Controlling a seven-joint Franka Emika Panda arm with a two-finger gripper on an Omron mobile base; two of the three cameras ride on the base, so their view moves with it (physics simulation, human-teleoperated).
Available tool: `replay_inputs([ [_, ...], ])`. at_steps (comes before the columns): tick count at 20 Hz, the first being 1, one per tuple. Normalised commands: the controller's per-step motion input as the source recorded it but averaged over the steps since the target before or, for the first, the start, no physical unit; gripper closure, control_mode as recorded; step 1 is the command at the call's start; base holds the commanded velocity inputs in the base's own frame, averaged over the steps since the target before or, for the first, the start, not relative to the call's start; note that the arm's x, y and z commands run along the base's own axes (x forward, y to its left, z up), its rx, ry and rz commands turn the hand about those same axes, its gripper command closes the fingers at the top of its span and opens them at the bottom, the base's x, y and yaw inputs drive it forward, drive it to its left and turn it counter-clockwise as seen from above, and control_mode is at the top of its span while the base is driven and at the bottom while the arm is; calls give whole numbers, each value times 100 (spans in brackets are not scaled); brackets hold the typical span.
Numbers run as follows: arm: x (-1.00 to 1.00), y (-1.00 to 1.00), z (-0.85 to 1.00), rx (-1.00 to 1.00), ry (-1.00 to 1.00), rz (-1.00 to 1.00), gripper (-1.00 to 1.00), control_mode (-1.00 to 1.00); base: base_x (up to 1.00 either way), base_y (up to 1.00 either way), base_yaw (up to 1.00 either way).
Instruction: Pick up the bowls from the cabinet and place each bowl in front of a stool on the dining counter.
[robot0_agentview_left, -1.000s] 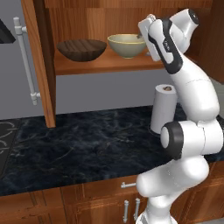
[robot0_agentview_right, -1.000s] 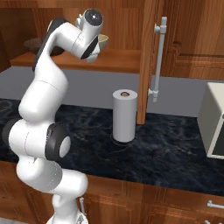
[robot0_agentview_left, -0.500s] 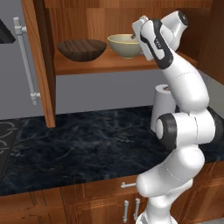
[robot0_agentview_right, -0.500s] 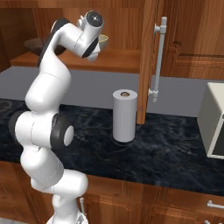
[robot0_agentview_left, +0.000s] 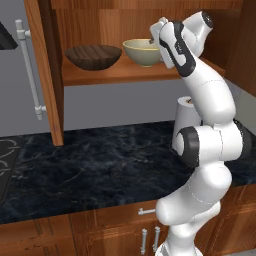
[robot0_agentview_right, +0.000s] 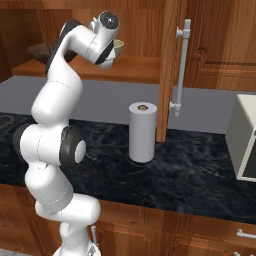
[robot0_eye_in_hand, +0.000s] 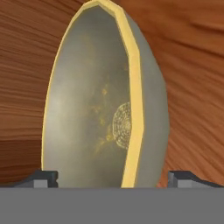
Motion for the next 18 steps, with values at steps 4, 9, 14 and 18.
replay_inputs([
  [4, 0, 4, -34, 0, 0, 0, 100, -100, 0, 0, 0],
  [9, 0, 5, -15, 0, 0, 0, 100, -100, 0, 0, 0],
  [14, -5, 1, -9, 0, 1, 0, 100, -100, 0, 0, 0],
  [18, -37, 0, -1, 0, 0, 0, 100, -100, 0, 0, 0],
])
